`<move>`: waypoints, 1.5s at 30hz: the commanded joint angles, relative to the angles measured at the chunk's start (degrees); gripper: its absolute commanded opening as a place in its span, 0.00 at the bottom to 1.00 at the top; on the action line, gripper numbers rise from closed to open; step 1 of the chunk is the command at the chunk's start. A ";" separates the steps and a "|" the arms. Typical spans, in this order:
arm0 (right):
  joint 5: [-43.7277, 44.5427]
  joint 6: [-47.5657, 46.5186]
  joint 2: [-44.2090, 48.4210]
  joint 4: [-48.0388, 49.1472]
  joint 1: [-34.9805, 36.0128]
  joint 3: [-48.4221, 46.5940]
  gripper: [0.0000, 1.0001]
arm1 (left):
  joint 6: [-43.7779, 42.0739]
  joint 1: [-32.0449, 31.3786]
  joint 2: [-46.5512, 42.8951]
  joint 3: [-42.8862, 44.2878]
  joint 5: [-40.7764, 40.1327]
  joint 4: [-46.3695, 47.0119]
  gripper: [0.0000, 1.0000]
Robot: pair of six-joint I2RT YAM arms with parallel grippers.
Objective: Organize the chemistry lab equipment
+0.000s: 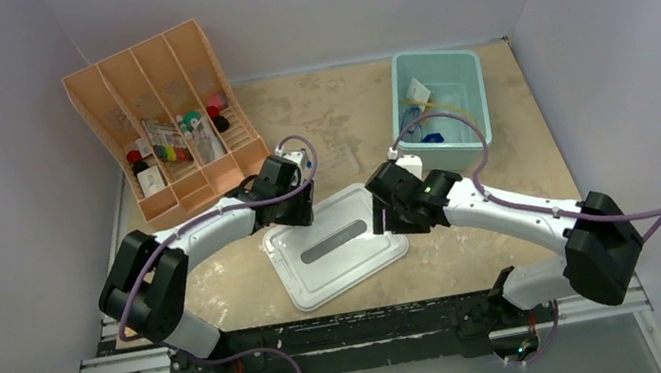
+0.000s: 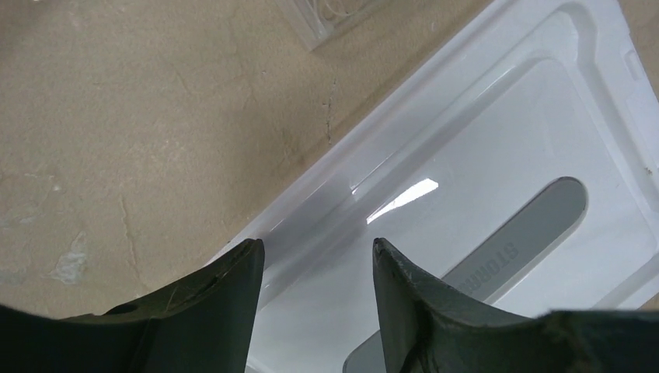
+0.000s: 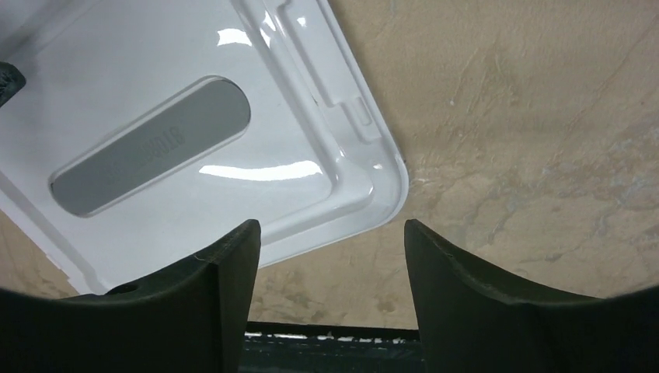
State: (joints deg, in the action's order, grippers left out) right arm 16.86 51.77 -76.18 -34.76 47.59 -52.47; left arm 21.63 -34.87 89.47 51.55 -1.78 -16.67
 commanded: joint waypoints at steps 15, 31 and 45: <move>-3.92 17.14 3.43 1.55 -0.05 4.88 0.60 | -9.31 -0.02 2.83 4.69 -3.48 -0.17 0.48; -4.66 26.72 2.80 -0.03 -0.07 7.06 0.62 | -14.78 -0.01 9.82 4.26 1.35 0.67 0.38; -1.20 33.96 8.04 -5.85 -0.13 9.22 0.62 | -16.87 -6.86 2.85 2.77 7.53 -2.29 0.00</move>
State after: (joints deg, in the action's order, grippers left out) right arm 11.60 80.95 -71.64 -35.53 47.59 -43.86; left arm 6.13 -38.68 95.81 55.05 1.13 -15.75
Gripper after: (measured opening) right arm 0.620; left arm 0.070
